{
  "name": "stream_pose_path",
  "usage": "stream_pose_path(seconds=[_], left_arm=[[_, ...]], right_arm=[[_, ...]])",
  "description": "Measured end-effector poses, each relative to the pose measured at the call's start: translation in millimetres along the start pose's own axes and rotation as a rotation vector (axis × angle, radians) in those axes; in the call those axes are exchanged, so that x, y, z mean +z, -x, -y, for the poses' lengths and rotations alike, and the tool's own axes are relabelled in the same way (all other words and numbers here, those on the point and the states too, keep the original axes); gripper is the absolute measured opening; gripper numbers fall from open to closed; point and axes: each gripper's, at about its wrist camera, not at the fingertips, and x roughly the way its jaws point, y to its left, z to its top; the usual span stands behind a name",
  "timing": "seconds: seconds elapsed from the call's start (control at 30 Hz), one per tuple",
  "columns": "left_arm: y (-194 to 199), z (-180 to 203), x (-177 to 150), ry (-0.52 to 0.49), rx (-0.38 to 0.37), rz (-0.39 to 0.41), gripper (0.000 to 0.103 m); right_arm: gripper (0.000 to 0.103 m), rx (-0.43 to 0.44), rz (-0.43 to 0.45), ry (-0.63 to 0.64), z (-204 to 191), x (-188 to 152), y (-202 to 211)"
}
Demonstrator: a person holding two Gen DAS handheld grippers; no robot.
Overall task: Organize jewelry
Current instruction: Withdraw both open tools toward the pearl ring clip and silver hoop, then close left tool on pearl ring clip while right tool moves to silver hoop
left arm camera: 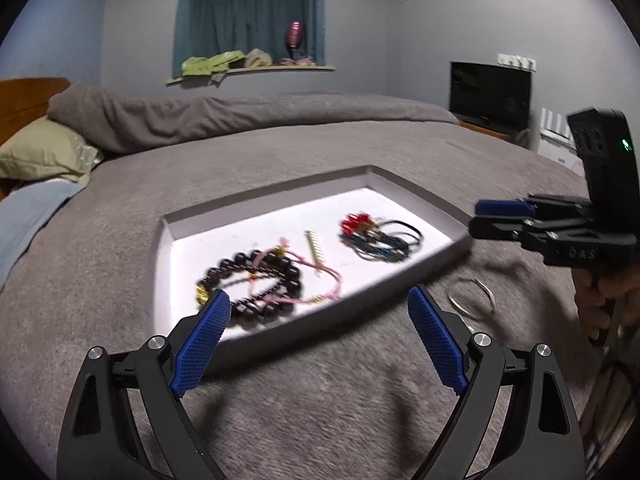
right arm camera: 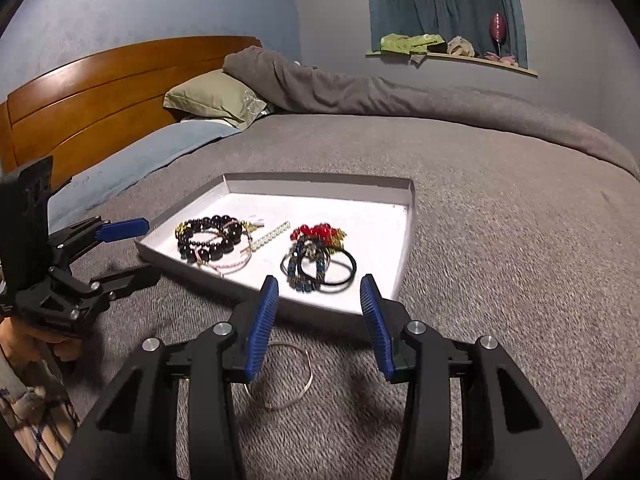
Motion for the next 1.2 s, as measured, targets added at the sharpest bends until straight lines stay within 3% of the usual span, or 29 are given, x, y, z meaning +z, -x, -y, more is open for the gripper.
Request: stream_pose_path(seconds=[0.27,0.57,0.87,1.17,1.2], left_arm=[[1,44,-14,-0.095,-0.107,-0.018,0.090],[-18,69,-21,-0.185,-0.085,-0.093,0.088],[-30,74,-24,-0.207,-0.107,-0.146,0.061],[-32,74,-25,-0.212,-0.122,-0.168,0.059],[-32,74,-25,-0.210,-0.125,-0.168,0.051]], right_arm=[[0.044,-0.011,-0.020,-0.009,5,-13,8],[0.045,-0.015,-0.041,-0.011,11,-22,14],[0.045,-0.005,-0.080,0.015,6,-30,9],[0.045,0.018,-0.128,0.057,-6,-37,-1],[0.045,0.022,-0.131,0.061,-7,-38,-1]])
